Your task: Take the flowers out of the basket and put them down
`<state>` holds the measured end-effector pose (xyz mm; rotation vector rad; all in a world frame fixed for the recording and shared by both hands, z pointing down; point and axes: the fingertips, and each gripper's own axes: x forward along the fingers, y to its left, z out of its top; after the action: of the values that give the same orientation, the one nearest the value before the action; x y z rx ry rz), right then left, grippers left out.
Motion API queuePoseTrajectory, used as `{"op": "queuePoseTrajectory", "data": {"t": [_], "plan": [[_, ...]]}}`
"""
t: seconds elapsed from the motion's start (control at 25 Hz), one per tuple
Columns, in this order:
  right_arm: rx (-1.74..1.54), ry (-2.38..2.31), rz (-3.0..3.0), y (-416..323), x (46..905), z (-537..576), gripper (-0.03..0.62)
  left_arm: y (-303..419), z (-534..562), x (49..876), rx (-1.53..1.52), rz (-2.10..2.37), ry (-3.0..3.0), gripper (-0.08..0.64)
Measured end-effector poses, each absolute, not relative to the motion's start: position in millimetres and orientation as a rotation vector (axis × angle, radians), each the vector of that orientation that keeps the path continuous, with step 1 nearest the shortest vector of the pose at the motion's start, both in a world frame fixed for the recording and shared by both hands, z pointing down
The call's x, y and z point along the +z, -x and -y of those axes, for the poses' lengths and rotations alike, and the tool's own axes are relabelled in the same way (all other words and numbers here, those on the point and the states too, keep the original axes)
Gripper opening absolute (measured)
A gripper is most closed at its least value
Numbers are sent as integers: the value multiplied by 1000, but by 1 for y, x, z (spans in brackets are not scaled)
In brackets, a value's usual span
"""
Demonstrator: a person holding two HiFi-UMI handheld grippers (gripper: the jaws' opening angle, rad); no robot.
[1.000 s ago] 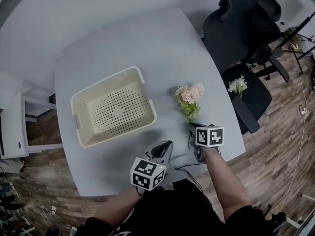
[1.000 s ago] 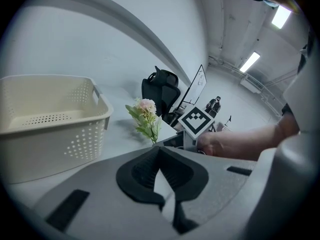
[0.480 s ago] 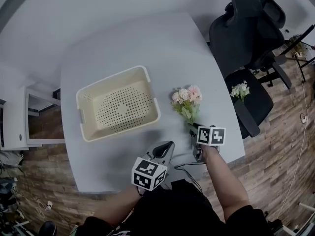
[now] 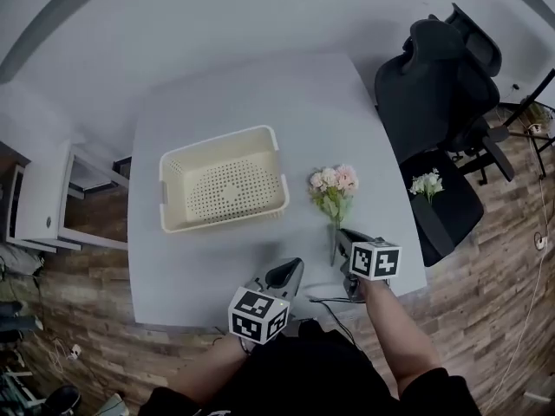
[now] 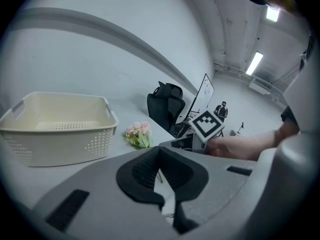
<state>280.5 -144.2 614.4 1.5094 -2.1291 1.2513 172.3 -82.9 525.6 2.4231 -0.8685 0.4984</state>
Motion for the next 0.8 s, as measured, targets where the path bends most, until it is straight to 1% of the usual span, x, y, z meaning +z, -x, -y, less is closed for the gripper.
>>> {"op": "queuePoseTrajectory", "data": {"t": [0.08,0.44,0.8], "plan": [[1192,-1456,2274,-264,585,136,32,-162,75,518,481,921,-2415,7],[1057,-1186,2661,-171,485,83,26,-93,45,490,417,1076,-2392,6],[1045,-1159,2752,-84,448,28,25,-13,14,467,368,1083,-2406,6]]}}
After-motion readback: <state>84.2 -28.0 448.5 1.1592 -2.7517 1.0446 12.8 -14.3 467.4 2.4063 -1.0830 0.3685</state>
